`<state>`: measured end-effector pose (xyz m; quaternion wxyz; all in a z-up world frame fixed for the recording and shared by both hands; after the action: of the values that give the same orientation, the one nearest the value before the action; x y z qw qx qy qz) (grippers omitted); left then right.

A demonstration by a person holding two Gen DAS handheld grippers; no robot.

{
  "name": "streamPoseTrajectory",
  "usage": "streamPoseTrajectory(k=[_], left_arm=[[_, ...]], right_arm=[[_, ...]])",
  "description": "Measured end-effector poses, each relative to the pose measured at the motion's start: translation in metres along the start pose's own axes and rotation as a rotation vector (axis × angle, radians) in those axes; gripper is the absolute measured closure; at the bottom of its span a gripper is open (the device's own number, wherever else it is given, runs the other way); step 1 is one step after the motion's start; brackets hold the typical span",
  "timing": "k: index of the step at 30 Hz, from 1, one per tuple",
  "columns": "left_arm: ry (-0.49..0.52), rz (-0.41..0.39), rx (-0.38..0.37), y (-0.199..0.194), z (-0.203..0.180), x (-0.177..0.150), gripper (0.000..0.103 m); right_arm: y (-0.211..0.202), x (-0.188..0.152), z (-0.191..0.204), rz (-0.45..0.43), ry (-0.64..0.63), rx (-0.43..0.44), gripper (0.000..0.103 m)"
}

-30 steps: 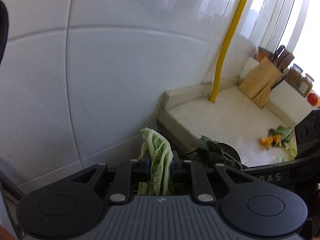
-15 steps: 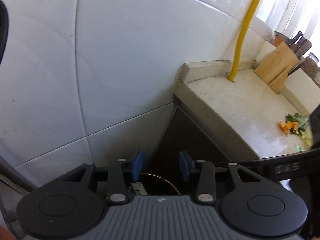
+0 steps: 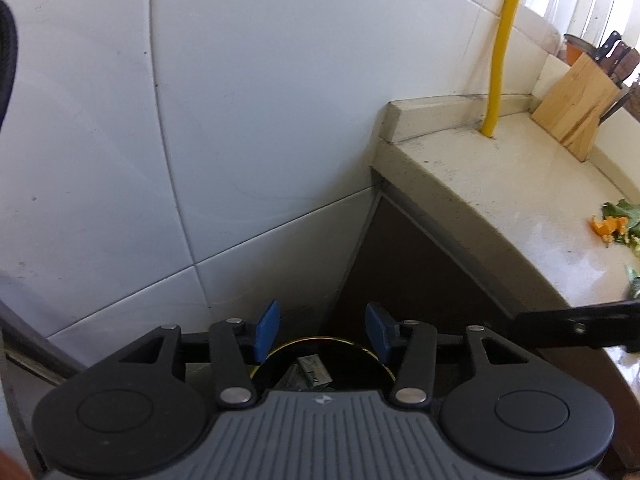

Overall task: Collect trash
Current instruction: 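Carry both greens over the trash bin and open both grippers, then raise both open grippers from the bin back over the countertop scraps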

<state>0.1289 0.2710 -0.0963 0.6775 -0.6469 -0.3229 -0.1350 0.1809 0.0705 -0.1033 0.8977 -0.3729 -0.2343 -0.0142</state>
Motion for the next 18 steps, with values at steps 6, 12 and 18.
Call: streamPoseTrajectory(k=[6, 12, 18], left_arm=[[0.029, -0.015, 0.006, -0.002, -0.004, 0.000, 0.058], [0.045, -0.036, 0.013, -0.006, -0.007, 0.001, 0.057], [0.077, -0.036, 0.016, -0.006, -0.012, 0.000, 0.057]], right_arm=[[-0.018, -0.008, -0.003, -0.022, 0.004, -0.020, 0.023], [-0.043, -0.010, -0.004, -0.081, 0.004, -0.023, 0.022], [-0.068, -0.011, -0.012, -0.151, 0.013, -0.028, 0.020]])
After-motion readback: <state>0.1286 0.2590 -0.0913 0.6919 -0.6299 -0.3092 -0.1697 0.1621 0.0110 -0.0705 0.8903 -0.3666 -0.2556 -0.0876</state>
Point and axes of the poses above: each gripper's, at about its wrist camera, not at the fingertips, and y roughly the way its jaws point, z to its left, x to its top, the point moved 4 cm from there along y, roughly the way its jaws point, and after that the axes turned 8 degrees about x, right-handed, at the moved point
